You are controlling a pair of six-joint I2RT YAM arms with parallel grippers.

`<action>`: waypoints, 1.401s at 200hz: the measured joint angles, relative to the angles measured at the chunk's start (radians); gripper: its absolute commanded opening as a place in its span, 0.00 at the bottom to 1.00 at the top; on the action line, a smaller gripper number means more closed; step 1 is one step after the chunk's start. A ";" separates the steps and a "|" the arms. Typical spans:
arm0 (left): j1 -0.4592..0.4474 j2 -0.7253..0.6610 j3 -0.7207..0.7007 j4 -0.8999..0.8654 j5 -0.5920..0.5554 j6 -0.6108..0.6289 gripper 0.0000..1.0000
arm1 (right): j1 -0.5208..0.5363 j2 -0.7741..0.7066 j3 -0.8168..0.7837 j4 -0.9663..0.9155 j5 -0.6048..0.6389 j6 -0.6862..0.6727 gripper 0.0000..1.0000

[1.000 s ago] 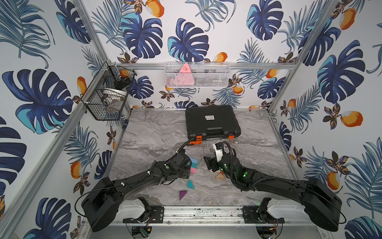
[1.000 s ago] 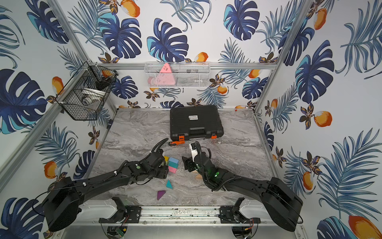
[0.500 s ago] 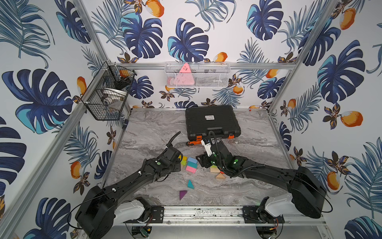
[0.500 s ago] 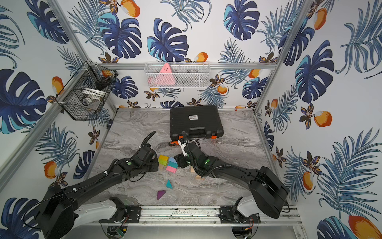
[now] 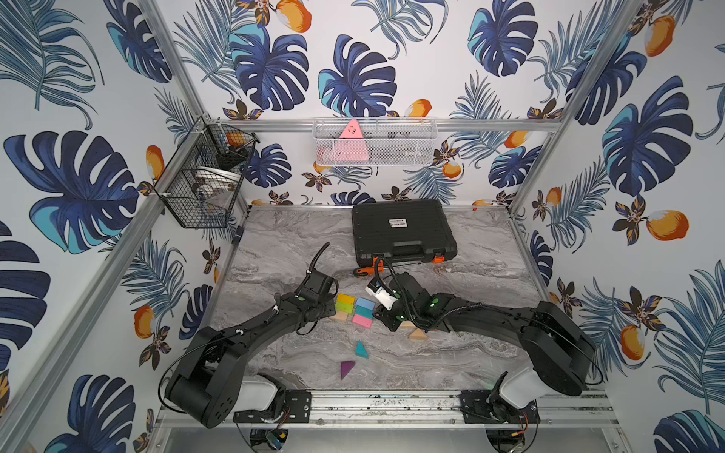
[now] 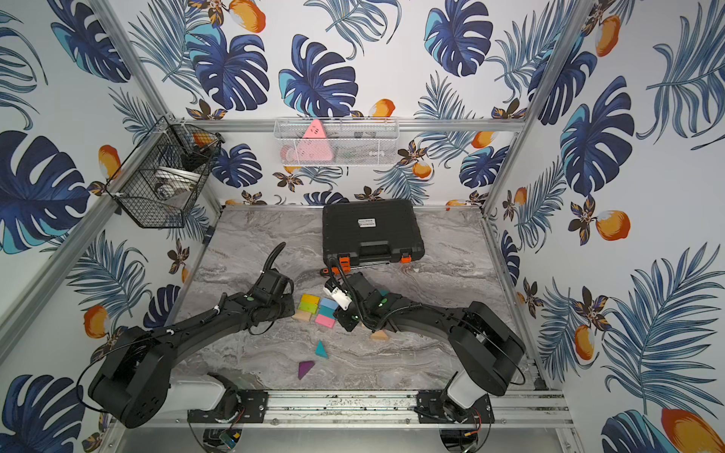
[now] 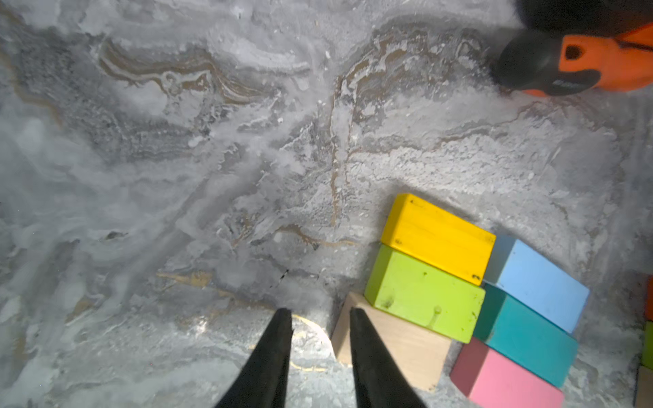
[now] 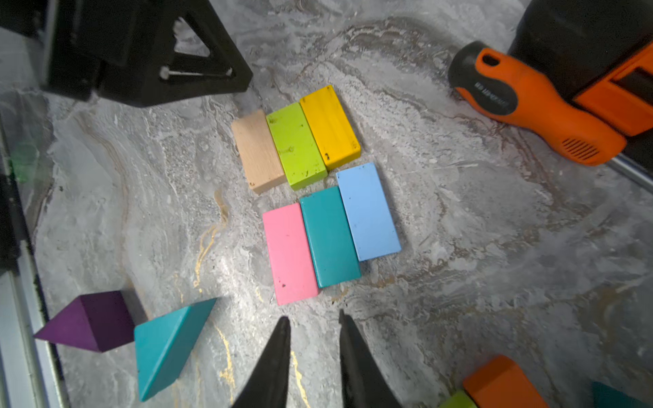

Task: Assemble a piece of candy with building blocks
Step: Assemble the building block at the center of the board.

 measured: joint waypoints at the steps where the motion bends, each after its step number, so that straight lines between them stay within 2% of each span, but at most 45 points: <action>1: 0.000 0.000 -0.001 0.000 0.000 0.000 0.34 | 0.000 0.001 0.000 0.000 0.000 0.000 0.26; 166: 0.008 0.059 -0.043 0.089 0.077 0.001 0.35 | -0.001 0.131 -0.003 -0.003 -0.021 -0.044 0.19; 235: 0.008 -0.031 -0.064 0.059 0.048 -0.022 0.35 | 0.000 0.132 -0.002 -0.002 -0.029 -0.045 0.23; 280: 0.007 -0.124 -0.122 0.026 0.120 -0.045 0.31 | 0.000 0.130 -0.007 0.011 -0.025 -0.044 0.23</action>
